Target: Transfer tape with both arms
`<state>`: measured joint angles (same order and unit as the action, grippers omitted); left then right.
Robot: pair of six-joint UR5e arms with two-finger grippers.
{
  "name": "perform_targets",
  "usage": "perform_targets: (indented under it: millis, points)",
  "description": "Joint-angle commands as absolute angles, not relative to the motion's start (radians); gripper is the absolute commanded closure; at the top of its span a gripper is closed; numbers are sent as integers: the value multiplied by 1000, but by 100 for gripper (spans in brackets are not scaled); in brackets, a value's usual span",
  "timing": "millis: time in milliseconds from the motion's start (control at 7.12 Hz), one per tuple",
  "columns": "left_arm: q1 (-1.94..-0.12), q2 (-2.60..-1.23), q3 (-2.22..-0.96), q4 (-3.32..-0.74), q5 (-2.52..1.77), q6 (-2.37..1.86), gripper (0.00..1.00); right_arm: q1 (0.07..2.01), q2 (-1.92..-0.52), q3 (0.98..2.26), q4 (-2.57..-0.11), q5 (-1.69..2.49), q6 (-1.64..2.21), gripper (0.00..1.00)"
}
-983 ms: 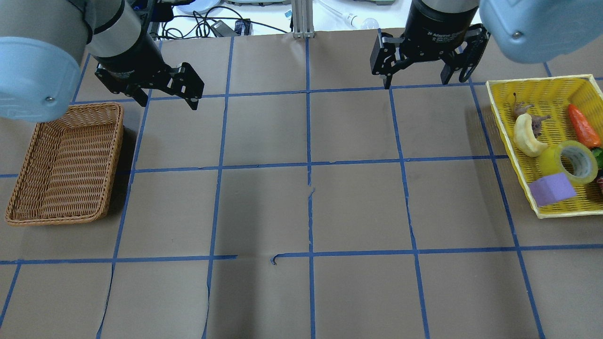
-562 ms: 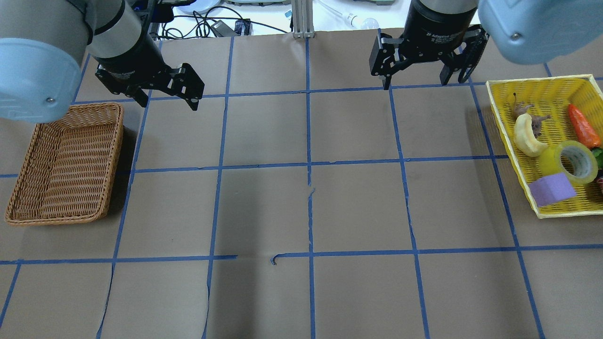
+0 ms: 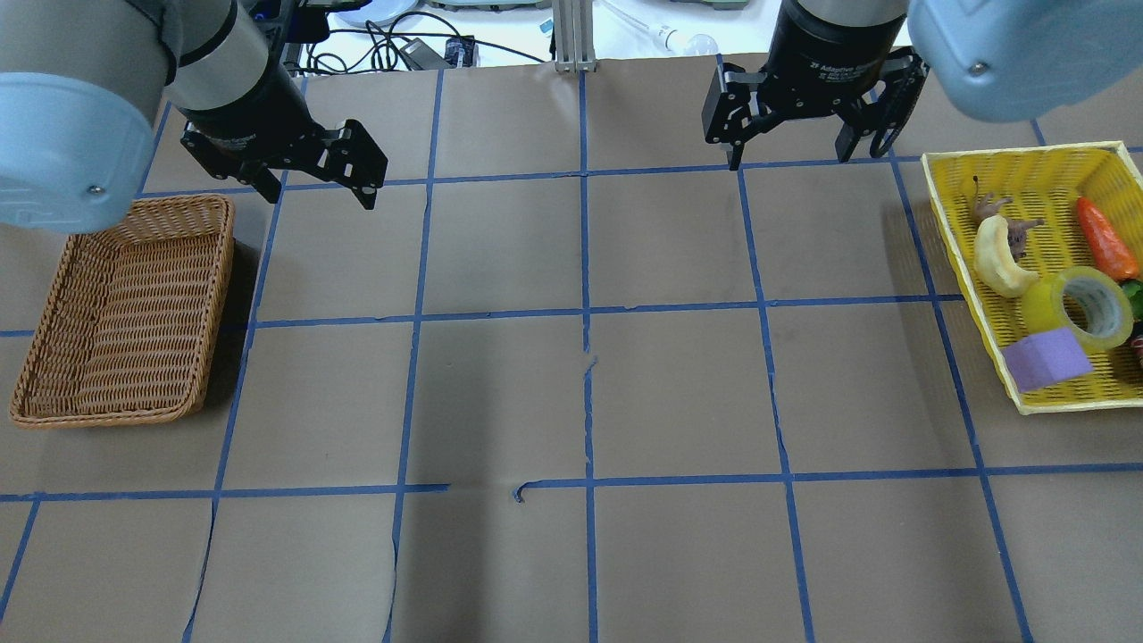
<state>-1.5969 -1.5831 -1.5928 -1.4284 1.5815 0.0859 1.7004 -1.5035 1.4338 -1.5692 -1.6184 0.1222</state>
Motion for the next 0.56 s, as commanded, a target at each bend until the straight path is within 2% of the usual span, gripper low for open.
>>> perform_targets:
  millis: [0,421]
  points:
    - [-1597,-1583,-1592,-1428,1582,86,0,1700,-1503,1434,-1571,-1618,121,0]
    - [-1597,-1583,-1592,-1428,1582,87,0,1698,-1503,1434,-1566,-1618,123,0]
